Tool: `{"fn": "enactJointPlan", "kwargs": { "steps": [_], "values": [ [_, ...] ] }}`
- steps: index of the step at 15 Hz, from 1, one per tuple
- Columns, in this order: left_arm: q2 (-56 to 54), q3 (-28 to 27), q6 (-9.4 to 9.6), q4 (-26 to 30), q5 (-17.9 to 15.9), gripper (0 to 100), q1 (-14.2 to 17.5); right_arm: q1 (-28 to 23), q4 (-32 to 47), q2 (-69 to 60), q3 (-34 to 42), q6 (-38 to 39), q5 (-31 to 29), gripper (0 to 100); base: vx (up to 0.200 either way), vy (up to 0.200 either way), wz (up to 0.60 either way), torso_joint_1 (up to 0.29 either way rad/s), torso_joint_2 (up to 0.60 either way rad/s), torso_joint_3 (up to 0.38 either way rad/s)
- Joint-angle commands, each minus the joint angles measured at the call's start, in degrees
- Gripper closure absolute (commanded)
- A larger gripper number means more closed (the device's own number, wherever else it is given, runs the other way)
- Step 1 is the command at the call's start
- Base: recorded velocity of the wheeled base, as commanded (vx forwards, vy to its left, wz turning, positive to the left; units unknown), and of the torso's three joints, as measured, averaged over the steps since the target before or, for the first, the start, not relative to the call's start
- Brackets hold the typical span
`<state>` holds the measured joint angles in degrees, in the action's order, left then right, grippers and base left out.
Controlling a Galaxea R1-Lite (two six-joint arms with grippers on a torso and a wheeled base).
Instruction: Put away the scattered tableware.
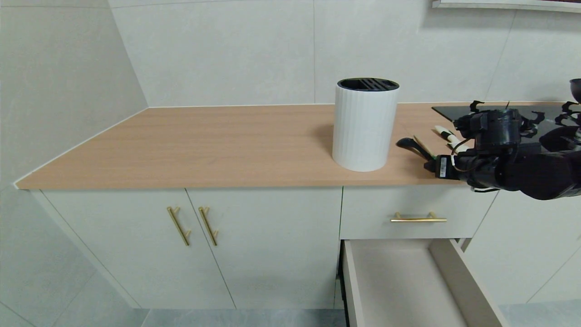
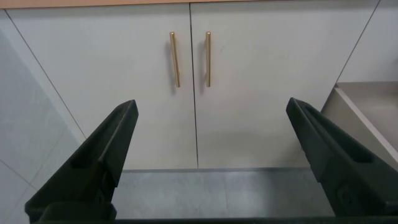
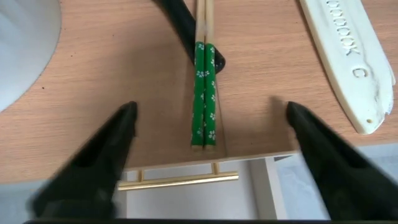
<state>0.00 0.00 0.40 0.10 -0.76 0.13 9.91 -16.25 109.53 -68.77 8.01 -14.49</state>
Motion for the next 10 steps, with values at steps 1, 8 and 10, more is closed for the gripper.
{"fn": "enactJointPlan", "kwargs": {
  "steps": [1, 8, 10],
  "values": [
    [0.09, 0.0, -0.05, -0.01, -0.04, 0, 0.04, 0.02, -0.01, -0.28, 0.04, -0.01, -0.01, 100, 0.0, 0.0, 0.0, 0.0, 0.0, 0.0],
    [0.09, 0.0, 0.04, -0.01, -0.04, 0, 0.04, 0.11, 0.17, -0.64, 0.39, -0.01, -0.01, 100, 0.0, 0.0, 0.0, 0.0, 0.0, 0.0],
    [0.09, 0.0, 0.04, -0.01, 0.05, 0, 0.04, 0.11, 0.34, -2.13, 0.48, 0.08, -0.01, 100, 0.0, 0.0, 0.0, 0.0, 0.0, 0.0]
  ]
}}
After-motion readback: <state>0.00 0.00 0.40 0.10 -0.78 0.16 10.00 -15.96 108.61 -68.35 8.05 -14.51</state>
